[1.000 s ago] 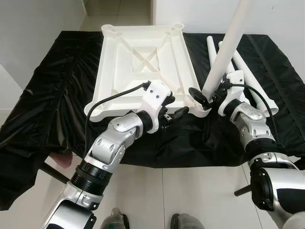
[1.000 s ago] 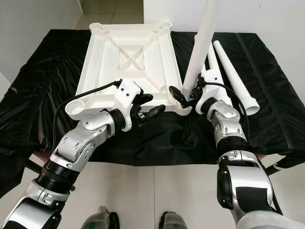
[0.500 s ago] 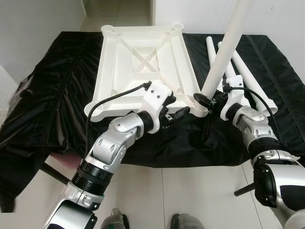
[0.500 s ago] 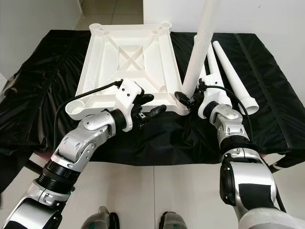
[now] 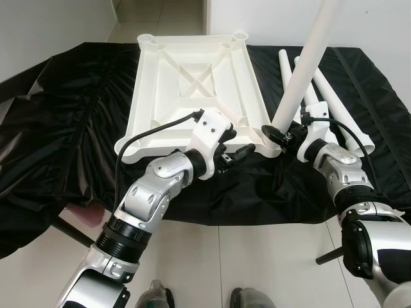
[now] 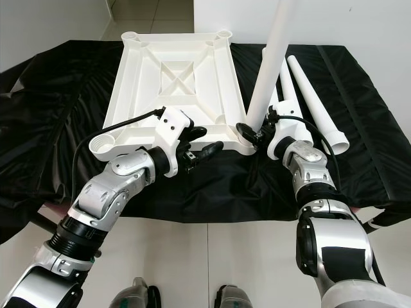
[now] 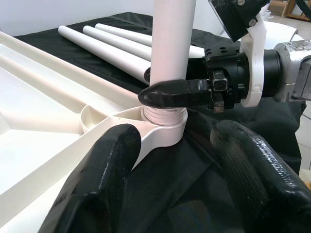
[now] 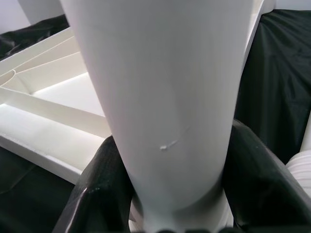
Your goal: Building children table
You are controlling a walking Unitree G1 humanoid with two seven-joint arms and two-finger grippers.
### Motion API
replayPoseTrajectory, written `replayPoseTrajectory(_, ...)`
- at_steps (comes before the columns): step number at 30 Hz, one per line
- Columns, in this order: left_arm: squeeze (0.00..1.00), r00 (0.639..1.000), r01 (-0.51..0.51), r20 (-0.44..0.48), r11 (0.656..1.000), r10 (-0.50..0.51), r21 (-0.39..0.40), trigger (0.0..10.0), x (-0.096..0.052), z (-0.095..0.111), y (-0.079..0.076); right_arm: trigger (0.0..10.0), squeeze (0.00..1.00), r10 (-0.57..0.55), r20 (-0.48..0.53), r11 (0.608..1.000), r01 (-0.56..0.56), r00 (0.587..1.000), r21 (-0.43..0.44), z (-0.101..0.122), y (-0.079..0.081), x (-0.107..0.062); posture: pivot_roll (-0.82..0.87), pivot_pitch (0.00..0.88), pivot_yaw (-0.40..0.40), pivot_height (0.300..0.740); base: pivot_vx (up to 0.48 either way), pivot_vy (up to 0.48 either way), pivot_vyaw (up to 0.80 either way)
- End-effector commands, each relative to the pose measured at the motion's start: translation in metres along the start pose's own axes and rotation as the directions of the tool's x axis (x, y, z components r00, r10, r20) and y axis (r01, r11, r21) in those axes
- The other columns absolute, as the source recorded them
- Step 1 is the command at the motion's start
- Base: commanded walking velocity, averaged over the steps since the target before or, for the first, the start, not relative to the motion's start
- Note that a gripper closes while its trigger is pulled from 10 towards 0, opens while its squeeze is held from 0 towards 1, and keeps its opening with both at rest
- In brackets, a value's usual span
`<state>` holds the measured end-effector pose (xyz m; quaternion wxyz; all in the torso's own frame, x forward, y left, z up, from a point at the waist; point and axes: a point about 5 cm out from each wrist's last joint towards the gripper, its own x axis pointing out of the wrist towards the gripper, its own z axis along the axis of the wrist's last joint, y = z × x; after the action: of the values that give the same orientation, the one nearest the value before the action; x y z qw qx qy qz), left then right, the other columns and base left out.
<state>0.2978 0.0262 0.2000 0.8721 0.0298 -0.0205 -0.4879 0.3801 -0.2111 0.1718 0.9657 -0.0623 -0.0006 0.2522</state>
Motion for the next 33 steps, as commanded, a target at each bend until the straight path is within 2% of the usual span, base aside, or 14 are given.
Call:
replayPoseTrajectory(1, 0.00, 0.999, 0.048, -0.004, 0.999, -0.048, 0.003, 10.0, 0.000, -0.002, -0.005, 10.0, 0.00, -0.061, 0.004, 0.997, 0.060, 0.998, 0.049, -0.006, -0.001, -0.002, -0.03, 0.047, 0.044, 0.740, 0.000, 0.000, 0.00)
replayPoseTrajectory(6, 0.00, 0.999, 0.049, -0.004, 0.999, -0.049, 0.003, 10.0, 0.000, -0.002, -0.005, 10.0, 0.00, -0.093, 0.025, 0.994, 0.092, 0.995, 0.051, -0.004, 0.000, -0.002, -0.03, 0.047, 0.044, 0.740, 0.000, 0.000, 0.00)
replayPoseTrajectory(8, 0.00, 0.999, 0.050, -0.005, 0.999, -0.050, 0.003, 10.0, 0.000, -0.002, -0.005, 10.0, 0.00, -0.140, 0.055, 0.989, 0.137, 0.989, 0.053, -0.001, 0.002, -0.001, -0.04, 0.052, 0.046, 0.740, 0.000, 0.000, 0.00)
replayPoseTrajectory(12, 0.00, 0.999, 0.050, -0.006, 0.999, -0.050, 0.003, 10.0, 0.000, -0.002, -0.004, 10.0, 0.00, -0.149, 0.060, 0.988, 0.146, 0.987, 0.049, 0.000, 0.003, 0.000, -0.04, 0.052, 0.046, 0.740, 0.000, 0.000, 0.00)
replayPoseTrajectory(14, 0.00, 0.999, 0.049, -0.005, 0.999, -0.049, 0.004, 10.0, 0.001, -0.001, -0.003, 10.0, 0.00, -0.260, 0.071, 0.963, 0.254, 0.963, 0.089, 0.002, 0.003, 0.001, -0.04, 0.057, 0.046, 0.740, 0.000, 0.000, 0.00)
replayPoseTrajectory(17, 0.00, 0.999, 0.048, -0.005, 0.999, -0.048, 0.006, 10.0, 0.001, -0.001, -0.003, 10.0, 0.00, -0.310, 0.073, 0.948, 0.302, 0.948, 0.102, 0.002, 0.002, 0.001, -0.04, 0.057, 0.046, 0.740, 0.000, 0.000, 0.00)
replayPoseTrajectory(20, 0.00, 0.999, 0.043, -0.002, 0.999, -0.043, 0.007, 10.0, 0.001, 0.000, -0.001, 10.0, 0.00, -0.442, 0.110, 0.895, 0.429, 0.890, 0.124, 0.007, 0.004, 0.000, -0.04, 0.057, 0.046, 0.740, 0.000, 0.000, 0.00)
replayPoseTrajectory(22, 0.00, 0.999, 0.043, -0.002, 0.999, -0.043, 0.007, 10.0, 0.001, 0.000, -0.001, 10.0, 0.00, -0.442, 0.110, 0.895, 0.429, 0.890, 0.124, 0.007, 0.004, 0.000, -0.04, 0.057, 0.046, 0.740, 0.000, 0.000, 0.00)
replayPoseTrajectory(25, 0.00, 0.999, 0.039, 0.000, 0.999, -0.039, 0.011, 10.0, 0.001, 0.000, 0.000, 10.0, 0.00, -0.562, 0.127, 0.826, 0.546, 0.817, 0.142, 0.007, 0.013, -0.001, -0.04, 0.059, 0.041, 0.740, 0.000, 0.000, 0.00)
replayPoseTrajectory(27, 0.00, 0.999, 0.039, 0.000, 0.999, -0.039, 0.011, 10.0, 0.001, 0.000, 0.000, 10.0, 0.00, -0.562, 0.127, 0.826, 0.546, 0.817, 0.142, 0.007, 0.013, -0.001, -0.04, 0.059, 0.041, 0.740, 0.000, 0.000, 0.00)
replayPoseTrajectory(29, 0.00, 0.999, 0.035, 0.005, 0.999, -0.035, 0.013, 10.0, 0.002, 0.001, 0.001, 10.0, 0.00, -0.651, 0.107, 0.759, 0.638, 0.752, 0.133, 0.003, 0.023, -0.001, -0.04, 0.059, 0.040, 0.740, 0.000, 0.000, 0.00)
replayPoseTrajectory(30, 0.00, 0.999, 0.035, 0.005, 0.999, -0.035, 0.013, 10.0, 0.002, 0.001, 0.001, 10.0, 0.00, -0.651, 0.107, 0.759, 0.638, 0.752, 0.133, 0.003, 0.023, -0.001, -0.04, 0.059, 0.040, 0.740, 0.000, 0.000, 0.00)
replayPoseTrajectory(32, 0.00, 0.999, 0.032, 0.009, 0.999, -0.032, 0.018, 10.0, 0.003, 0.003, 0.002, 10.0, 0.00, -0.697, 0.079, 0.716, 0.684, 0.713, 0.138, 0.001, 0.036, 0.002, -0.04, 0.057, 0.038, 0.740, 0.000, 0.000, 0.00)
replayPoseTrajectory(33, 0.00, 0.999, 0.032, 0.009, 0.999, -0.032, 0.018, 10.0, 0.003, 0.003, 0.002, 10.0, 0.00, -0.697, 0.079, 0.716, 0.684, 0.713, 0.138, 0.001, 0.036, 0.002, -0.04, 0.057, 0.038, 0.740, 0.000, 0.000, 0.00)
